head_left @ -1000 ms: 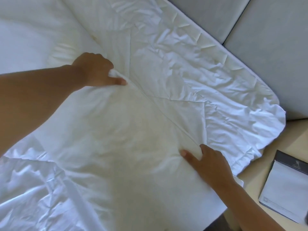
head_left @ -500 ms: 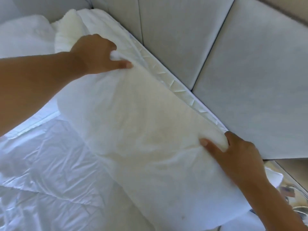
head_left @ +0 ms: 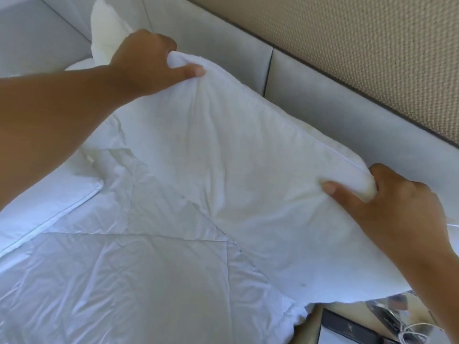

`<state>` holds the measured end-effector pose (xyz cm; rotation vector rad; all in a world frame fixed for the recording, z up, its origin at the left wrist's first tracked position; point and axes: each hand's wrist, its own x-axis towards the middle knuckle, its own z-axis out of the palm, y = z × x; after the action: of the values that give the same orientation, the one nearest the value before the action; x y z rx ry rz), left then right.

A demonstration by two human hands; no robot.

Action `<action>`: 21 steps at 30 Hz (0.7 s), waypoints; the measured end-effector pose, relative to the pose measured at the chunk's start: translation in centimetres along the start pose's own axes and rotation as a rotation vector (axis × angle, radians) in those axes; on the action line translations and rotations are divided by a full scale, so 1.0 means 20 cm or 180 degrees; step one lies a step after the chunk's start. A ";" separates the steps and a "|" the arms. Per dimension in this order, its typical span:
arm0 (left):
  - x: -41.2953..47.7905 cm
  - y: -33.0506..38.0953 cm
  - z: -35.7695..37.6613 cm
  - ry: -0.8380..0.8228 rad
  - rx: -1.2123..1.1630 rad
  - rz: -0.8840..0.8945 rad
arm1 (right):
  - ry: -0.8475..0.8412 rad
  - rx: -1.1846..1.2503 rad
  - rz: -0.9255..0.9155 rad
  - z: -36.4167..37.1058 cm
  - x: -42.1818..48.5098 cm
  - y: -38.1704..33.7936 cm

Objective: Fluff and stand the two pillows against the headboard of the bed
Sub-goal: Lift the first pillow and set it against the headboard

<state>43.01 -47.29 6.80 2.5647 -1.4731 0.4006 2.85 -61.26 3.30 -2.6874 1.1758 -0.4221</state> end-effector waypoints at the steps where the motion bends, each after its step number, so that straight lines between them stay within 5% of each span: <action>1: 0.04 0.01 0.00 0.0035 -0.0050 0.0006 | 0.0038 -0.0052 -0.0007 -0.02 0.01 0.00; 9: 0.28 0.03 0.11 0.0350 -0.0319 -0.0092 | 0.0446 -0.0083 0.0033 -0.12 0.10 0.00; 21: 0.29 0.12 0.55 0.0170 -0.0296 0.0223 | 0.0212 -0.0441 0.0126 0.21 0.12 0.16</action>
<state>45.48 -56.24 -1.85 2.4178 -1.5289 0.3968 3.52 -64.90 -1.09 -2.7808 1.3207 -0.4425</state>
